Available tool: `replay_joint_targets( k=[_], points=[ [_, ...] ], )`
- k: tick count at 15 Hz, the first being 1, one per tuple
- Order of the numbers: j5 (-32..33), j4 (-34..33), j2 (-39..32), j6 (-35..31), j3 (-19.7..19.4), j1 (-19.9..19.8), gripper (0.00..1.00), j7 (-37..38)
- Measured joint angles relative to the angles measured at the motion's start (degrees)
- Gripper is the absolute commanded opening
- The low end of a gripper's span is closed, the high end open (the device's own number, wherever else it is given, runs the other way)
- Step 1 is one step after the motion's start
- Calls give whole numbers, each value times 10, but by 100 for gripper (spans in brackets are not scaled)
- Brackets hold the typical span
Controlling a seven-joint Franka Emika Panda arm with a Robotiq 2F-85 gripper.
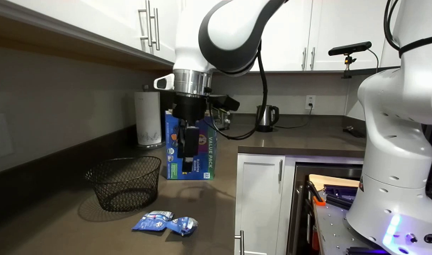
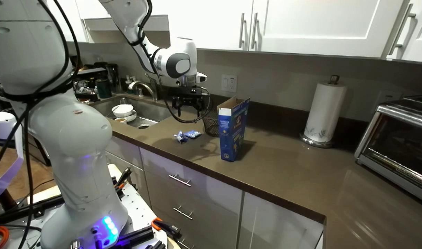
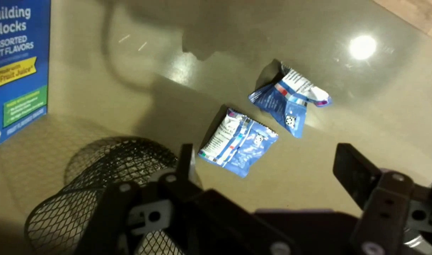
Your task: Move the black basket backwards
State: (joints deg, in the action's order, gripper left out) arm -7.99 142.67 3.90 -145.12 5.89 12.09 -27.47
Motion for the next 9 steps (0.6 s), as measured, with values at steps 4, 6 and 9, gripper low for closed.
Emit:
replay_joint_targets(
  k=[4, 6, 9],
  points=[
    [13, -28, -61, -1, -1, -11, 100, 0],
    [32, -45, -96, -14, -1, -22, 100, 0],
    [79, -67, -141, -50, -2, -34, 100, 0]
  ],
)
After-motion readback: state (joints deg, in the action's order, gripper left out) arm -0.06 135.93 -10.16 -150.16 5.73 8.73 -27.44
